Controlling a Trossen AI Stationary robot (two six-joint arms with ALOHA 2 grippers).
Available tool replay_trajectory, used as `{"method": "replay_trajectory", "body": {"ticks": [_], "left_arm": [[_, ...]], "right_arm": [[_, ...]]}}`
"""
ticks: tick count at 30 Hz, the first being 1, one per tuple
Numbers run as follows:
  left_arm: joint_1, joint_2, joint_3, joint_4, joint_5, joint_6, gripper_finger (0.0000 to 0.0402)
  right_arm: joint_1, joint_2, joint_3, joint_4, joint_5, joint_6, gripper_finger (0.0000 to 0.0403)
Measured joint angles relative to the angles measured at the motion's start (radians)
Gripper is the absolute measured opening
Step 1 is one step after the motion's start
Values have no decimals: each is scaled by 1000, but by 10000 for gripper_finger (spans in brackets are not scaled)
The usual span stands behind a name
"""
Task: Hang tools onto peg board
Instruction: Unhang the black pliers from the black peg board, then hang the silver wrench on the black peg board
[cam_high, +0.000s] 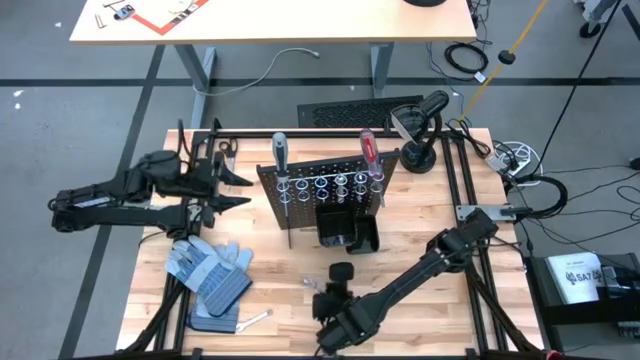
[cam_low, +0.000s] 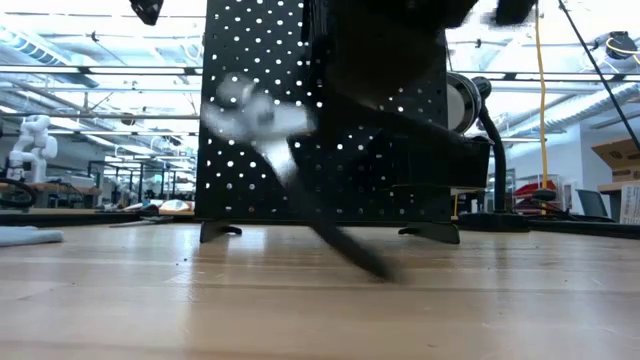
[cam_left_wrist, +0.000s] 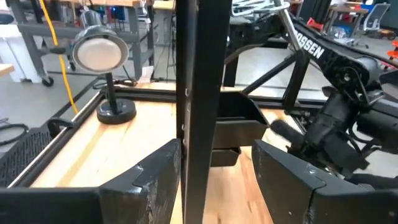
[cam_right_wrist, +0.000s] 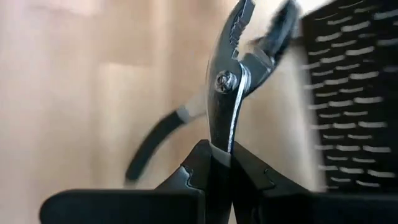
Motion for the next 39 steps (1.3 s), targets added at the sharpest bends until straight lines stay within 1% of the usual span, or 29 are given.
{"method": "replay_trajectory", "body": {"ticks": [1, 4, 9, 13, 17, 19, 20, 23, 27, 30, 33, 39], "left_arm": [[0, -2, -3, 5, 0, 0, 206], [0, -6, -4, 18, 0, -9, 206], [0, -18, -4, 13, 0, -24, 206], [0, -20, -4, 11, 0, -25, 206], [0, -20, -4, 9, 0, -25, 206], [0, -20, -4, 9, 1, -23, 206], [0, -20, -4, 8, 1, -23, 206], [0, -20, -4, 8, 1, -23, 206], [0, -20, -4, 7, 1, -23, 206], [0, -20, -4, 7, 1, -23, 206], [0, -20, -4, 7, 1, -22, 206], [0, -20, -3, 7, 1, -23, 206]], "right_arm": [[-4, 1, -1, 13, -46, -6, 24], [-12, 4, -2, 21, -120, -6, 24], [-24, 35, -2, 30, -139, -16, 24], [-31, 57, -2, 36, -184, -31, 24], [-39, 64, -2, 41, -186, -34, 24], [-38, 64, -2, 43, -172, -34, 29], [-38, 65, -2, 46, -153, -30, 38], [-40, 67, -2, 47, -97, -5, 84], [-40, 67, -2, 47, -81, 3, 144], [-36, 67, 3, 42, -73, -14, 174], [-25, 67, 29, 37, -43, -54, 186], [3, 66, 161, -25, 148, -130, 175]]}}
